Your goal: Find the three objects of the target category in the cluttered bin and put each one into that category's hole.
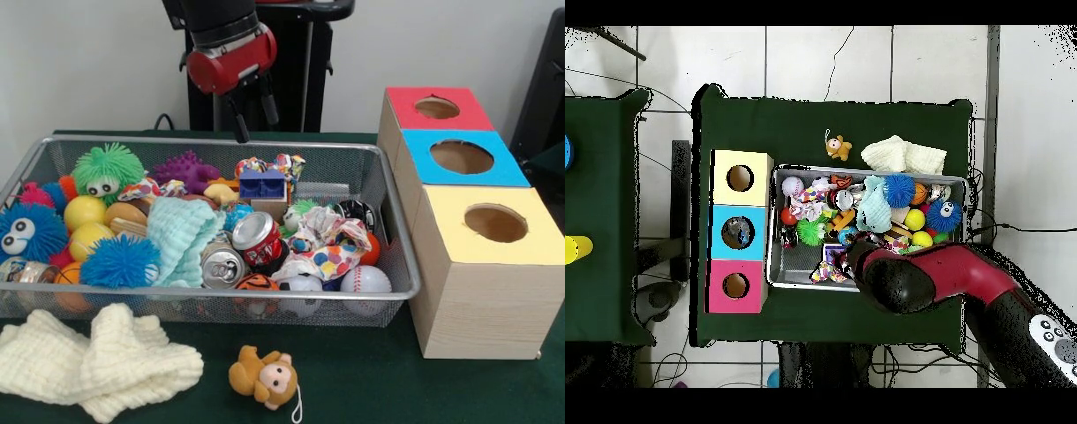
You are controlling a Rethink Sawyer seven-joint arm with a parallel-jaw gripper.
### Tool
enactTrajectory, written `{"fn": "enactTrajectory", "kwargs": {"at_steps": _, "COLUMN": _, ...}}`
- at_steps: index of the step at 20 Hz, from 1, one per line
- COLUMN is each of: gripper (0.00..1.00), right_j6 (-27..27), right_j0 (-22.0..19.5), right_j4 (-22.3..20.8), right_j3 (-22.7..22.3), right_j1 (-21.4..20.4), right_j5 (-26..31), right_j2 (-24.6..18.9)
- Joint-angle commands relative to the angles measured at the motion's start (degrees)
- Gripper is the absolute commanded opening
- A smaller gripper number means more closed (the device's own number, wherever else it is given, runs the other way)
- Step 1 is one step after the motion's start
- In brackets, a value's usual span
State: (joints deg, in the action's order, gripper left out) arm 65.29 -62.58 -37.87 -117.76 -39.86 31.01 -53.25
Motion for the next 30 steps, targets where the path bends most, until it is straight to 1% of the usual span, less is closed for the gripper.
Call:
{"fn": "enactTrajectory", "kwargs": {"at_steps": 1, "gripper": 1.0, "right_j6": 7.28, "right_j0": 1.45, "right_j4": -2.57, "right_j3": -1.53, "right_j1": 2.85, "right_j5": -2.89, "right_j2": 7.15}}
{"fn": "enactTrajectory", "kwargs": {"at_steps": 8, "gripper": 1.0, "right_j6": 5.54, "right_j0": 0.55, "right_j4": -2.88, "right_j3": -1.6, "right_j1": 2.09, "right_j5": -3.46, "right_j2": 9.01}}
{"fn": "enactTrajectory", "kwargs": {"at_steps": 10, "gripper": 1.0, "right_j6": 6.27, "right_j0": 1.94, "right_j4": -3.83, "right_j3": 0.02, "right_j1": 2.8, "right_j5": -3.79, "right_j2": 10.86}}
{"fn": "enactTrajectory", "kwargs": {"at_steps": 12, "gripper": 1.0, "right_j6": 7.25, "right_j0": 3.8, "right_j4": -5.82, "right_j3": 2.23, "right_j1": 4.11, "right_j5": -4.85, "right_j2": 13.53}}
{"fn": "enactTrajectory", "kwargs": {"at_steps": 14, "gripper": 1.0, "right_j6": 7.34, "right_j0": 5.09, "right_j4": -7.6, "right_j3": 3.47, "right_j1": 5.49, "right_j5": -5.92, "right_j2": 15.67}}
{"fn": "enactTrajectory", "kwargs": {"at_steps": 17, "gripper": 1.0, "right_j6": 6.58, "right_j0": 6.13, "right_j4": -8.09, "right_j3": 4.57, "right_j1": 6.74, "right_j5": -5.83, "right_j2": 17.19}}
{"fn": "enactTrajectory", "kwargs": {"at_steps": 19, "gripper": 1.0, "right_j6": 6.95, "right_j0": 6.79, "right_j4": -8.25, "right_j3": 5.49, "right_j1": 8.15, "right_j5": -7.2, "right_j2": 17.92}}
{"fn": "enactTrajectory", "kwargs": {"at_steps": 22, "gripper": 1.0, "right_j6": 6.17, "right_j0": 5.1, "right_j4": -6.28, "right_j3": 4.88, "right_j1": 9.18, "right_j5": -8.75, "right_j2": 16.34}}
{"fn": "enactTrajectory", "kwargs": {"at_steps": 24, "gripper": 1.0, "right_j6": 5.5, "right_j0": 3.37, "right_j4": -4.59, "right_j3": 4.33, "right_j1": 10.29, "right_j5": -9.76, "right_j2": 14.35}}
{"fn": "enactTrajectory", "kwargs": {"at_steps": 27, "gripper": 1.0, "right_j6": 3.31, "right_j0": 0.47, "right_j4": -2.07, "right_j3": 3.21, "right_j1": 11.9, "right_j5": -9.46, "right_j2": 10.61}}
{"fn": "enactTrajectory", "kwargs": {"at_steps": 29, "gripper": 1.0, "right_j6": 2.88, "right_j0": -0.73, "right_j4": -1.44, "right_j3": 2.49, "right_j1": 12.66, "right_j5": -10.5, "right_j2": 8.75}}
{"fn": "enactTrajectory", "kwargs": {"at_steps": 30, "gripper": 1.0, "right_j6": 3.27, "right_j0": -0.46, "right_j4": -1.55, "right_j3": 2.37, "right_j1": 12.7, "right_j5": -11.17, "right_j2": 8.56}}
